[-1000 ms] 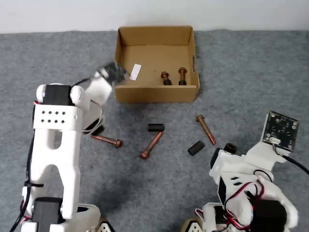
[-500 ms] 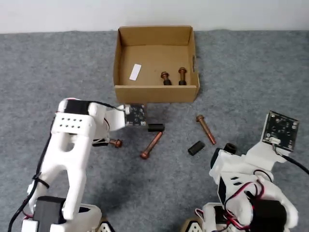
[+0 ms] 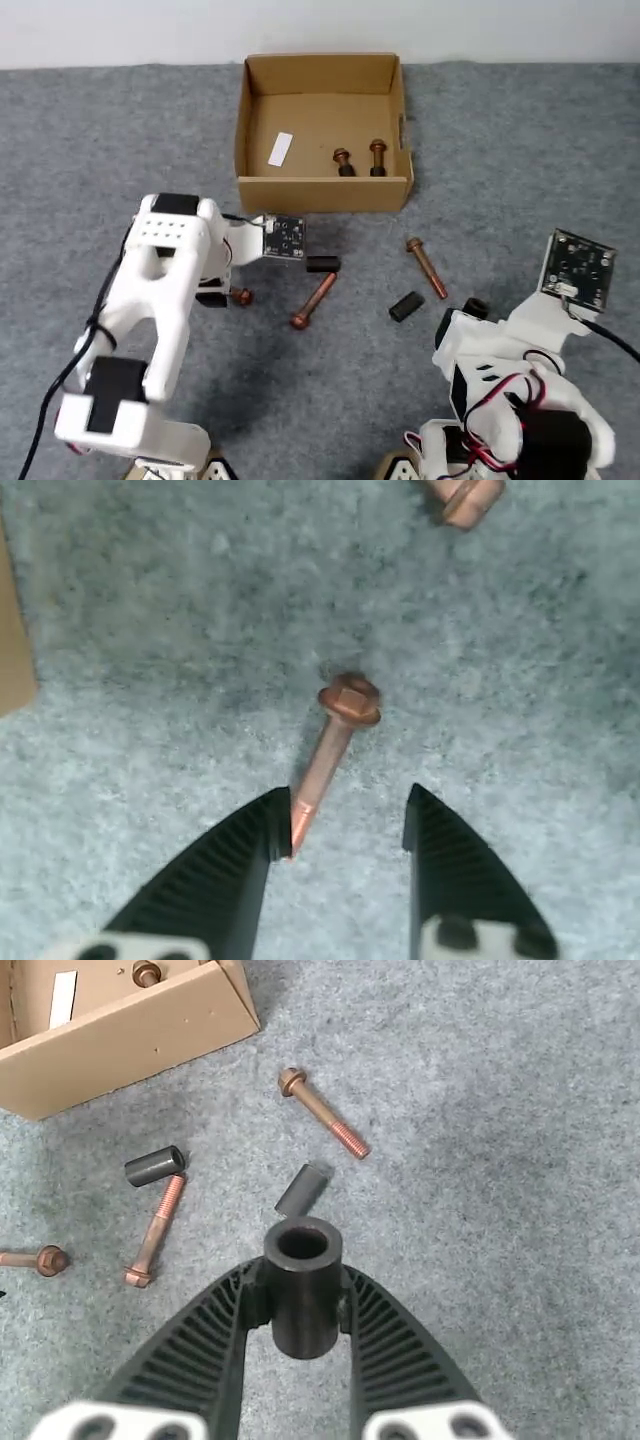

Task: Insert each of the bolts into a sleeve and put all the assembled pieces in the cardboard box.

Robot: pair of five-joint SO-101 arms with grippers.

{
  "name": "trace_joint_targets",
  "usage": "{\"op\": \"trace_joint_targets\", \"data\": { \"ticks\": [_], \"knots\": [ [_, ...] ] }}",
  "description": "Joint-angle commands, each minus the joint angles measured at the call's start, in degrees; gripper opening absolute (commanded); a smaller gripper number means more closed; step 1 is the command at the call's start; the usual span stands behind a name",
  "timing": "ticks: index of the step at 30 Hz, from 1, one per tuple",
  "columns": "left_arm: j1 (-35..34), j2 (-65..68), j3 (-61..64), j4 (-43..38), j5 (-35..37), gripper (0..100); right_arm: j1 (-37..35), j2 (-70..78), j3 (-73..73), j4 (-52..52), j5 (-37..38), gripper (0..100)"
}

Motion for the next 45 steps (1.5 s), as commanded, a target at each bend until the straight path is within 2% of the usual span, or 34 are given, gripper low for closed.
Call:
{"op": "trace_joint_targets", "data": {
  "ticks": [1,11,23,28,31,36,45],
  "knots": [
    [-0.4,2.5,-5.0,1.1,-0.6,19,0.3,0.0,-0.2,0.7,-0.2,0.8],
    [0.2,12.7,-10.4,1.1,-0.6,18,0.4,0.1,-0.2,0.7,-0.2,0.8],
    [6.3,20.8,-12.3,1.8,-0.5,1,0.4,-0.1,-0.2,0.7,-0.2,0.8],
    [6.5,16.2,-12.3,7.2,0.1,1,0.4,-0.2,-0.2,0.7,-0.2,0.8],
    [6.9,10.2,-12.0,9.9,5.8,1,0.3,-0.2,-0.4,1.0,-0.3,0.8],
    [12.7,-0.4,-8.4,17.7,18.3,0,0.0,-0.2,-0.4,1.1,-0.2,0.8],
    [25.3,-28.1,1.2,16.7,49.5,0,0.4,-0.2,-4.1,1.3,5.2,0.8]
  ]
}}
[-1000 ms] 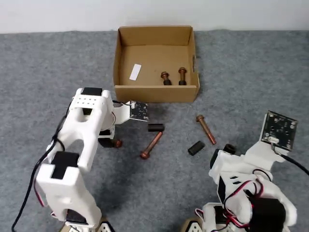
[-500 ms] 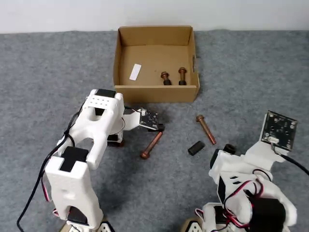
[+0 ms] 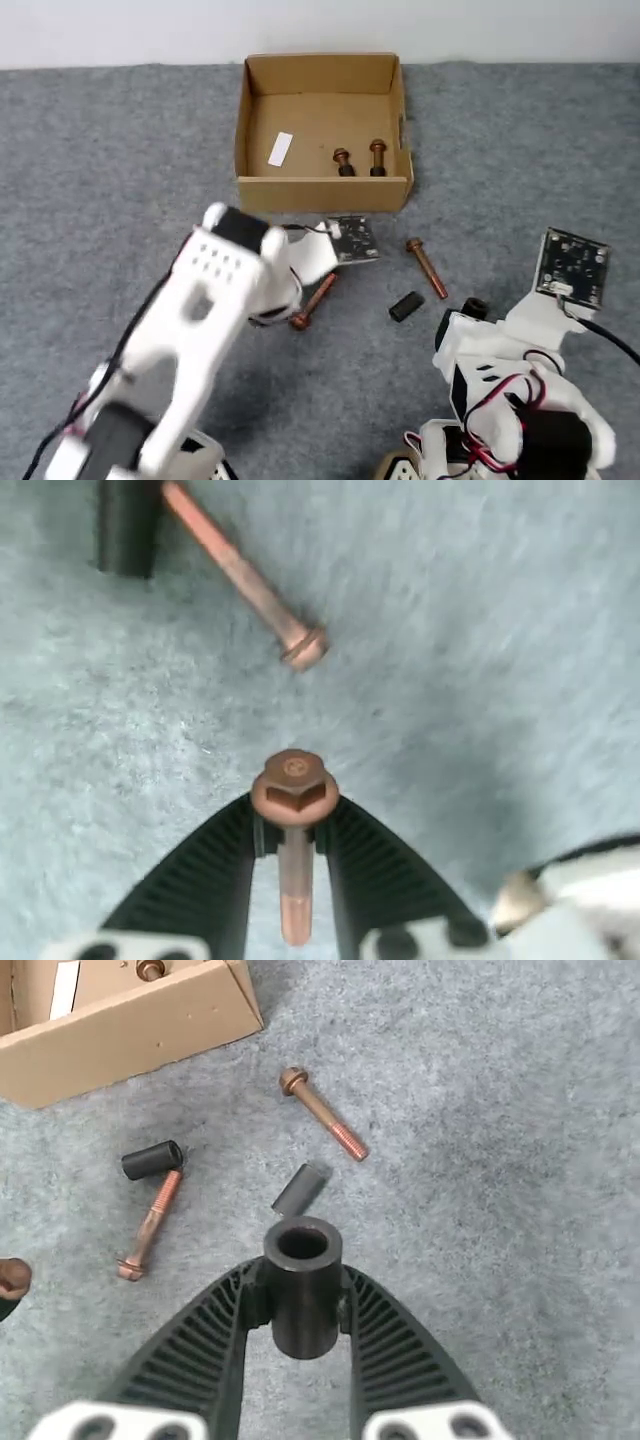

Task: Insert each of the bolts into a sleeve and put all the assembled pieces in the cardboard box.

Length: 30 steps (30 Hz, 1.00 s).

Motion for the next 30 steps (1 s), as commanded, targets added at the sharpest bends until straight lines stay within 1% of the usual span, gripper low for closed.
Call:
{"op": "trace_joint_targets", "data": {
  "ticks": [1,4,6,8,12,13,16,19,23,26,30],
  "knots": [
    [3.5,-13.2,1.4,-1.5,15.0,1,0.4,-0.2,-3.9,1.3,2.0,0.8],
    [3.5,-18.6,3.5,-2.8,29.9,1,0.0,-0.2,-3.9,1.1,2.1,0.8],
    [4.1,-20.6,4.7,-1.0,37.3,1,0.0,-0.2,-3.9,0.8,2.1,0.8],
    [4.7,-21.7,5.5,0.3,40.3,1,0.0,-0.2,-3.8,0.7,2.1,0.8],
    [5.2,-24.4,4.9,0.1,41.2,0,-0.2,-0.7,-4.0,0.7,2.1,0.8],
    [5.1,-25.6,4.8,-1.1,43.3,0,-0.8,-1.6,-4.0,0.7,2.2,0.8],
    [4.8,-31.2,5.3,-4.0,52.7,0,-4.8,-6.9,-3.7,0.7,3.8,0.8],
    [4.1,-36.3,5.3,-4.1,59.8,0,-7.8,-13.3,-0.1,-0.7,4.9,0.8],
    [-1.6,-41.1,5.4,-4.0,63.7,0,-8.0,-18.8,3.7,-4.7,5.0,0.8],
    [-4.7,-45.5,5.3,-4.7,63.4,0,-8.0,-20.2,6.3,-7.3,5.0,0.8],
    [-6.8,-53.5,6.5,-8.3,62.9,0,-8.0,-20.4,12.3,-8.7,5.0,0.8]
  ]
}}
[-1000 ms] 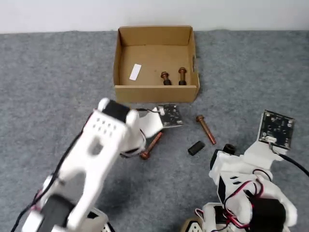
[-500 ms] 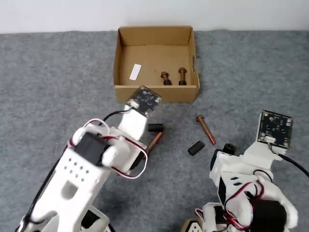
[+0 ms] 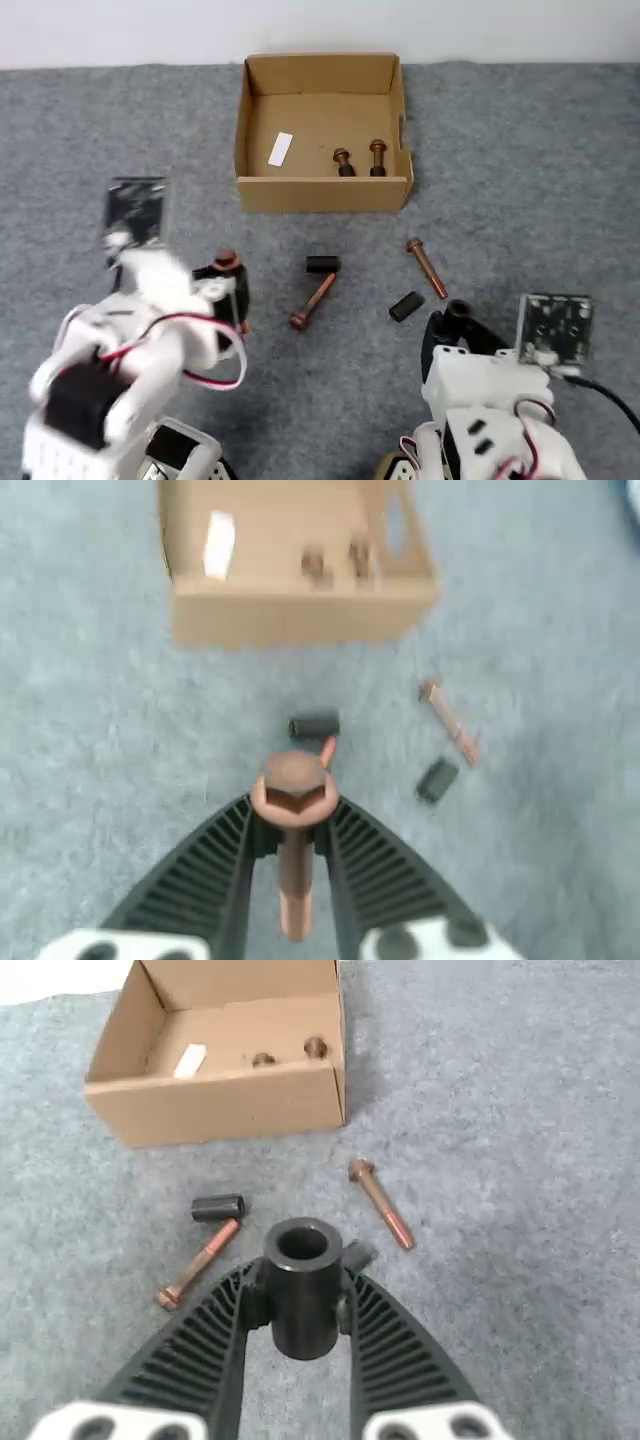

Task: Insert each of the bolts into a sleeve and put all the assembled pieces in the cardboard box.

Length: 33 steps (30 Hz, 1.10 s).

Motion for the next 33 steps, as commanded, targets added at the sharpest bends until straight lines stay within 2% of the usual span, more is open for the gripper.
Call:
{"op": "trace_joint_targets", "data": {
  "ticks": [1,6,12,15,20,25,33],
  "knots": [
    [-1.3,-7.6,1.5,-4.8,-0.8,0,-0.7,-0.8,3.9,-3.4,0.8,0.8],
    [-1.4,-20.4,11.1,-13.9,-5.7,0,-2.4,-0.8,7.7,-10.3,0.8,0.8],
    [1.1,-36.7,25.3,-24.4,-10.4,0,-18.4,-0.8,15.0,-15.9,0.8,0.8],
    [3.1,-42.0,29.8,-26.4,-12.3,0,-25.5,-0.8,18.3,-20.9,0.7,0.8],
    [6.2,-41.9,31.4,-28.8,-9.7,0,-33.2,-0.3,21.7,-26.8,0.7,0.8],
    [9.9,-41.7,32.0,-32.7,-6.3,0,-38.5,-0.3,23.1,-27.1,1.1,0.8],
    [14.3,-41.8,37.0,-33.5,-0.8,0,-40.0,-0.2,25.6,-30.5,8.2,0.8]
  ]
}}
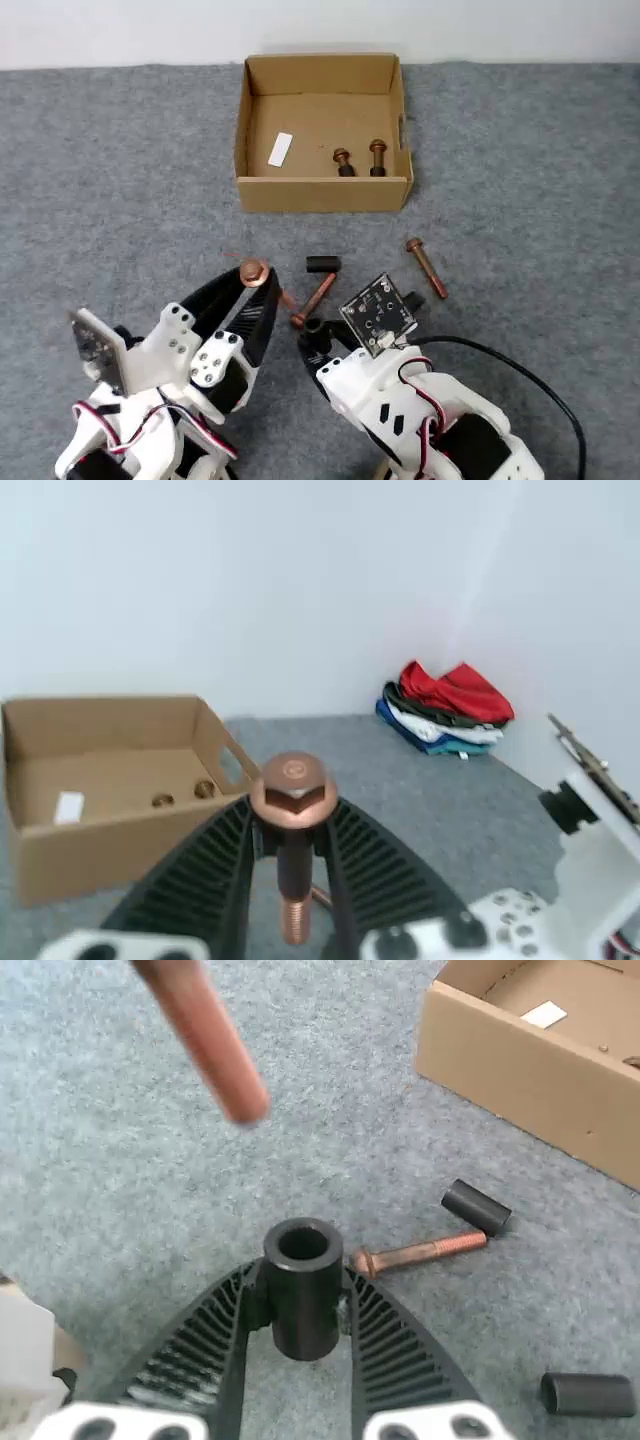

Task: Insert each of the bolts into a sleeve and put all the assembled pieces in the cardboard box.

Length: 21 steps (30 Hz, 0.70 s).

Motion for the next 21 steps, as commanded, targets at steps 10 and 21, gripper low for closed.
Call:
{"op": "trace_joint_targets", "data": {
  "ticks": [10,21],
  "knots": [
    [3.0,-0.3,4.3,-1.9,2.2,0,-0.7,-0.6,-1.1,-3.5,7.4,0.8],
    [8.5,-0.2,7.3,-1.7,2.3,0,-0.5,-0.6,-2.5,-3.5,7.4,0.8]
  ]
}}
